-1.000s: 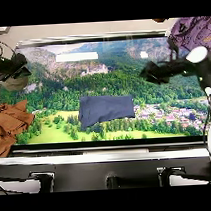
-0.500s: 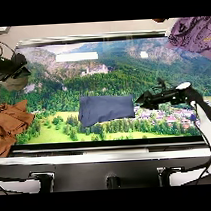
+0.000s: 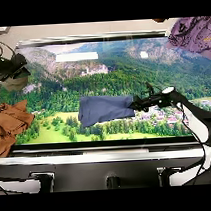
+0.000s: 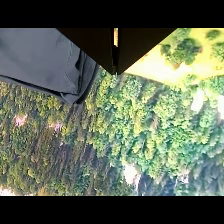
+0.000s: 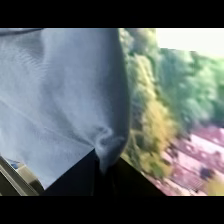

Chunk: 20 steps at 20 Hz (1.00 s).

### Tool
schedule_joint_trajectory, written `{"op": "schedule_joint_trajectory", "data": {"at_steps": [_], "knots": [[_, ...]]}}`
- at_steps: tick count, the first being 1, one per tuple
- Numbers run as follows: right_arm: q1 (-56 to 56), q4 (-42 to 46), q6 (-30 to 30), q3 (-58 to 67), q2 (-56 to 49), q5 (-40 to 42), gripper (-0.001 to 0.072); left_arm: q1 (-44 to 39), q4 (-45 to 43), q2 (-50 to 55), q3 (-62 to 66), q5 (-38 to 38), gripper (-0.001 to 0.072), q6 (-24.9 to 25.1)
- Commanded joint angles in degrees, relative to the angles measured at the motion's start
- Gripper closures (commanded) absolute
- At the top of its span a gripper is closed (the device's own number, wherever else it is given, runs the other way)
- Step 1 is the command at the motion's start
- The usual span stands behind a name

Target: Fold the clothes and pants, and hang the long-sleeved shirts on hangers.

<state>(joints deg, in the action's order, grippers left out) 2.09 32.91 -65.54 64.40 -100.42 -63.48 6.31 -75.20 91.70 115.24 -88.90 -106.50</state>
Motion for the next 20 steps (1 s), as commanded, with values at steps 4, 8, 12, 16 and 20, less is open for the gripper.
{"op": "schedule_joint_trajectory", "data": {"at_steps": [4,8,12,16,20], "knots": [[-0.8,5.1,-7.1,9.6,2.8,-0.1,0.0684,0.0,-0.1,0.0,0.0,0.0,0.069,0.0],[-0.8,19.0,-19.5,24.1,2.8,-0.2,0.0685,0.0,-0.1,0.0,0.0,0.0,0.069,0.0],[2.1,23.7,-26.5,33.3,2.8,-0.3,0.0684,0.0,-0.1,0.0,0.0,0.0,0.069,0.0],[8.9,23.6,-30.1,38.7,2.8,-1.3,0.0684,0.0,-0.1,0.0,0.0,0.0,0.069,0.0],[17.2,23.8,-33.5,43.1,2.8,-1.1,0.0684,0.0,-0.1,0.0,0.0,0.0,0.069,0.0]]}}
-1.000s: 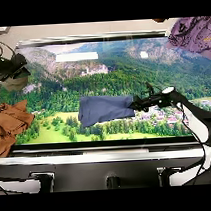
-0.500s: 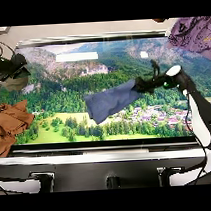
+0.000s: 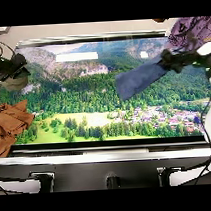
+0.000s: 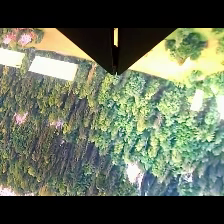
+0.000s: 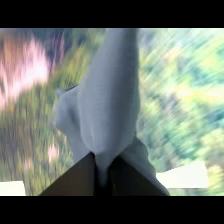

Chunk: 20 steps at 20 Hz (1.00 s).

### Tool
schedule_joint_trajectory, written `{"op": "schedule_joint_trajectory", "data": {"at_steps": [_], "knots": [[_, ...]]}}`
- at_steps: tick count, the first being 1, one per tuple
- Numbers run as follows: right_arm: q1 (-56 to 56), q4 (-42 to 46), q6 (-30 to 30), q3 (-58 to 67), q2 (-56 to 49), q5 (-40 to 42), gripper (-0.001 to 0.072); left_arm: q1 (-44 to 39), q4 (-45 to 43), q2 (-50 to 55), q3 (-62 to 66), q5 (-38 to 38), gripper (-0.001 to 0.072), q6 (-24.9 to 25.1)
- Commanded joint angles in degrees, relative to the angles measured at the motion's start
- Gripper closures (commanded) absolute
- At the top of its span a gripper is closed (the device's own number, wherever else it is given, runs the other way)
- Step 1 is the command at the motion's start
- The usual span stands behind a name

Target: Fold the clothes and pants, and hang the long-sleeved shirts on hangers.

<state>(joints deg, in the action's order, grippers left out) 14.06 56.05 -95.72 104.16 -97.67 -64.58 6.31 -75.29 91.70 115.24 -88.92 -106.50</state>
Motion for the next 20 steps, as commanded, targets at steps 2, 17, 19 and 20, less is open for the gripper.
{"op": "schedule_joint_trajectory", "data": {"at_steps": [2,17,19,20], "knots": [[9.4,0.6,-5.2,4.6,0.1,0.5,0.0684,0.0,0.0,0.0,0.0,0.0,0.0691,0.0],[29.5,25.7,-18.9,-7.3,6.9,-12.9,0.0683,0.0,-2.4,0.0,0.0,0.0,0.069,0.0],[30.9,28.2,-19.0,-16.5,11.0,-11.2,0.0683,0.0,-2.4,0.0,0.0,0.0,0.069,0.0],[31.7,28.9,-19.2,-21.2,13.4,-9.4,0.0683,0.0,-2.4,0.0,0.0,0.0,0.069,0.0]]}}
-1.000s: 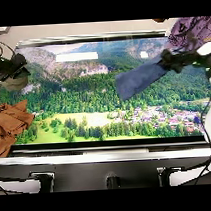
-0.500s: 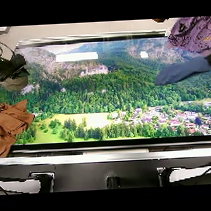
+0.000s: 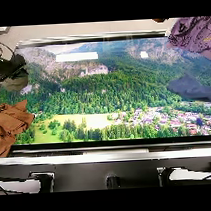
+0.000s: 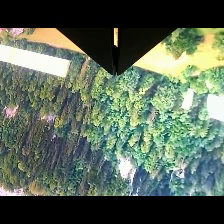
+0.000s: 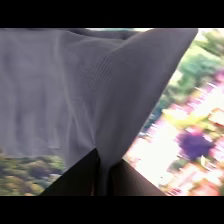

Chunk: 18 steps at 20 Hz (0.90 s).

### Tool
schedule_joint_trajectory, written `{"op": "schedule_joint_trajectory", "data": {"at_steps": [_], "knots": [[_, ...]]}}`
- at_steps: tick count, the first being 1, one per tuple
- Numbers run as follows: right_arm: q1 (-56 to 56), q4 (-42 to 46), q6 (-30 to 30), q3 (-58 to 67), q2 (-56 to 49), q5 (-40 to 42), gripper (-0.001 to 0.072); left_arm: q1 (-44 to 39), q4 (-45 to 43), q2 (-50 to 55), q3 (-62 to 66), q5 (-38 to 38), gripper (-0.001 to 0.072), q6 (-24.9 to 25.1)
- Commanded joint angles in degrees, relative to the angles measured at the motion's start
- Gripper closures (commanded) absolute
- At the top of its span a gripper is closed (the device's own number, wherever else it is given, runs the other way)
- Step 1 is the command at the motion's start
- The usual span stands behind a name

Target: Fold the clothes and pants, and hang the long-sleeved shirts on hangers.

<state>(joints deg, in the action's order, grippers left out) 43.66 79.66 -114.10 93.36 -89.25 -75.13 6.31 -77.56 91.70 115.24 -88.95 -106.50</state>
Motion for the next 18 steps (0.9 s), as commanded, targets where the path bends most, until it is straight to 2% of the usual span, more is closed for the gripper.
{"op": "schedule_joint_trajectory", "data": {"at_steps": [1,8,11,18], "knots": [[2.9,5.7,-1.0,-14.5,7.2,2.8,0.0682,0.0,-0.1,0.0,0.0,0.0,0.069,0.0],[4.1,15.9,-4.3,-33.4,16.3,5.5,0.0683,0.0,-0.1,0.0,0.0,0.0,0.069,0.0],[4.0,18.4,-8.1,-37.0,16.7,3.9,0.0682,0.0,-0.1,0.0,0.0,0.0,0.069,0.0],[4.0,21.2,-9.8,-40.9,16.7,0.9,0.0681,0.0,-0.1,0.0,0.0,0.0,0.069,0.0]]}}
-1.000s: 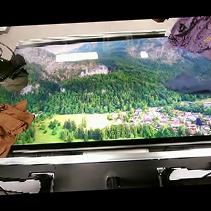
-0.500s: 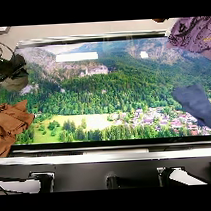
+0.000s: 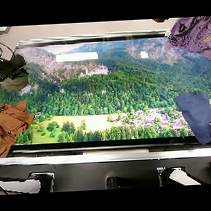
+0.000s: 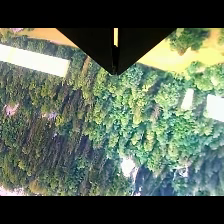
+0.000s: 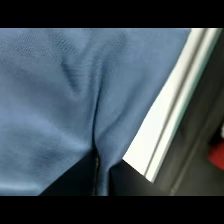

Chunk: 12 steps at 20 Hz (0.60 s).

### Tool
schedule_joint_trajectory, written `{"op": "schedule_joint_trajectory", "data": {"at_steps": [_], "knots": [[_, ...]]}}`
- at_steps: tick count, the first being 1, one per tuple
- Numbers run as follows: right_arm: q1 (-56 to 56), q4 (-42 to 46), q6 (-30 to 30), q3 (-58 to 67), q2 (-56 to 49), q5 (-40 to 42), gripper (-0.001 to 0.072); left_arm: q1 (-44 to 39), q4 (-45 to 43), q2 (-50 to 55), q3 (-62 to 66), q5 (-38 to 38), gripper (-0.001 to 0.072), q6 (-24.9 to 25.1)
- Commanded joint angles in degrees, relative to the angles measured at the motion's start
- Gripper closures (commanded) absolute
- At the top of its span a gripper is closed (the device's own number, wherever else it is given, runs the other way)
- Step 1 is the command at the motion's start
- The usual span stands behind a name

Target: Fold the clothes and pants, and hang the long-sleeved shirts on hangers.

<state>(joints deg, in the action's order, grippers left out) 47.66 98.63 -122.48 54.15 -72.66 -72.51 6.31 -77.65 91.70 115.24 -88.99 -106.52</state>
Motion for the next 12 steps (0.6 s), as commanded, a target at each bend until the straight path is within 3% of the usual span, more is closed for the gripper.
{"op": "schedule_joint_trajectory", "data": {"at_steps": [1,6,7,8,9,10,12], "knots": [[0.0,2.8,-1.4,-2.1,0.1,-2.0,0.0681,0.0,0.0,0.0,0.0,0.0,0.069,0.0],[0.0,6.1,-1.4,-2.4,0.1,-3.5,0.0675,0.0,0.0,0.0,0.0,0.0,0.069,0.0],[0.0,7.2,-1.4,-2.4,0.1,-4.0,0.0612,0.0,0.0,0.0,0.0,0.0,0.069,0.0],[0.0,8.5,-1.4,-2.4,0.1,-4.4,0.0502,0.0,0.0,0.0,0.0,0.0,0.069,0.0],[0.0,9.9,-1.1,-2.2,0.1,-4.5,0.0341,0.0,0.0,0.0,0.0,0.0,0.069,0.0],[0.0,10.3,0.3,-1.3,0.1,-4.3,0.0265,0.0,0.0,0.0,0.0,0.0,0.069,0.0],[0.0,8.2,0.8,3.9,0.1,-2.6,0.0272,0.0,0.0,0.0,0.0,0.0,0.069,0.0]]}}
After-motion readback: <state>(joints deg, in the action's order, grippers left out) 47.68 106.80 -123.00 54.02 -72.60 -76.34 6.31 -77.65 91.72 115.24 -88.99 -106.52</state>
